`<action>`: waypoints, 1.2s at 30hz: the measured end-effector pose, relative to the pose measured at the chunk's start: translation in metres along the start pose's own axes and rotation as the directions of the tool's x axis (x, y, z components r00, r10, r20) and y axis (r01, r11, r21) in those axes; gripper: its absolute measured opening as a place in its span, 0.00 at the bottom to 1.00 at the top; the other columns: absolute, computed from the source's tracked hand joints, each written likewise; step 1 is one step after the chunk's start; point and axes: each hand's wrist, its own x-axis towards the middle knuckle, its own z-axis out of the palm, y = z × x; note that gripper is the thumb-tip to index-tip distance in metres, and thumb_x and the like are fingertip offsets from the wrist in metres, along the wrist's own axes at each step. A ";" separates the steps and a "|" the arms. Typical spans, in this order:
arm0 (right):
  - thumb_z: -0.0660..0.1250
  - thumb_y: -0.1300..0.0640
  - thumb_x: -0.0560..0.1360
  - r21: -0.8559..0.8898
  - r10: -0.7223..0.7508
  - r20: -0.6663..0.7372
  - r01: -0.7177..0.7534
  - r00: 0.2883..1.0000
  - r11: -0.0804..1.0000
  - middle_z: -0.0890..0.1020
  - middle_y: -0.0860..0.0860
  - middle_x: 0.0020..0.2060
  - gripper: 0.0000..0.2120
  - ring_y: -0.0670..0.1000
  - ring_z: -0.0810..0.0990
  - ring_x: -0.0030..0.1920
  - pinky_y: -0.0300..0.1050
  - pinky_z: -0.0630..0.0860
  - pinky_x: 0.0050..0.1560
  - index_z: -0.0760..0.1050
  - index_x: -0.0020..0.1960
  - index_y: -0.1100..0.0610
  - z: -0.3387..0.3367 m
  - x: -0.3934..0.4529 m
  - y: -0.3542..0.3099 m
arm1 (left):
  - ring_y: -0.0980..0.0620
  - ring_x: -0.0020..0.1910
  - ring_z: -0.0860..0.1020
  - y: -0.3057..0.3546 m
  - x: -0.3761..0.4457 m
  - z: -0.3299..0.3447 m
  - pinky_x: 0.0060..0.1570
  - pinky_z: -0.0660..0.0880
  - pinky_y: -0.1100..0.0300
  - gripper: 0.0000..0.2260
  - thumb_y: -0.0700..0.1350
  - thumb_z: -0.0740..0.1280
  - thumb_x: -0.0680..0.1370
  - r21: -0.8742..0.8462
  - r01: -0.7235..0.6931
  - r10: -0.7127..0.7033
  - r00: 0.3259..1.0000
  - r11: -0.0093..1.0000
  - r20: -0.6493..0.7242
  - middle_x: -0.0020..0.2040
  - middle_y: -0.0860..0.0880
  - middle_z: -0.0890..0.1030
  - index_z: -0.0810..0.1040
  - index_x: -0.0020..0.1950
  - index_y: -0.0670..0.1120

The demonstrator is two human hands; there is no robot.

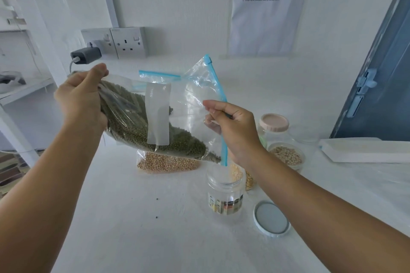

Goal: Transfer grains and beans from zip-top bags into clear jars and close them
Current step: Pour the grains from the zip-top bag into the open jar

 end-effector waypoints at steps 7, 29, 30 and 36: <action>0.68 0.67 0.81 0.021 0.038 0.000 -0.038 0.999 0.999 0.87 0.52 0.45 0.12 0.47 0.83 0.44 0.42 0.83 0.52 0.87 0.52 0.54 -0.002 -0.001 0.006 | 0.53 0.41 0.81 -0.003 0.004 -0.004 0.52 0.83 0.56 0.11 0.48 0.82 0.70 0.018 -0.030 0.030 0.999 0.999 -0.012 0.44 0.52 0.87 0.83 0.31 0.51; 0.68 0.69 0.80 0.138 0.065 -0.017 -0.062 0.998 0.989 0.88 0.52 0.47 0.11 0.47 0.84 0.44 0.45 0.84 0.55 0.87 0.53 0.58 -0.009 -0.003 0.006 | 0.53 0.36 0.78 0.015 0.001 0.017 0.47 0.78 0.56 0.09 0.45 0.82 0.70 -0.029 -0.137 0.139 0.989 0.990 0.058 0.36 0.54 0.85 0.83 0.34 0.49; 0.68 0.69 0.80 0.144 0.069 -0.018 -0.065 0.997 0.987 0.88 0.52 0.46 0.11 0.47 0.84 0.43 0.44 0.84 0.54 0.87 0.53 0.58 -0.009 -0.003 0.007 | 0.53 0.35 0.77 0.014 0.001 0.017 0.46 0.78 0.57 0.10 0.45 0.82 0.71 -0.031 -0.138 0.139 0.989 0.990 0.057 0.36 0.54 0.84 0.83 0.35 0.48; 0.68 0.70 0.80 0.156 0.076 -0.024 -0.072 0.997 0.985 0.88 0.53 0.47 0.12 0.47 0.84 0.43 0.44 0.84 0.53 0.87 0.51 0.57 -0.012 -0.003 0.011 | 0.51 0.43 0.80 0.008 0.000 0.020 0.56 0.81 0.48 0.09 0.48 0.83 0.69 -0.009 -0.137 0.138 0.987 0.990 0.082 0.39 0.53 0.86 0.85 0.31 0.51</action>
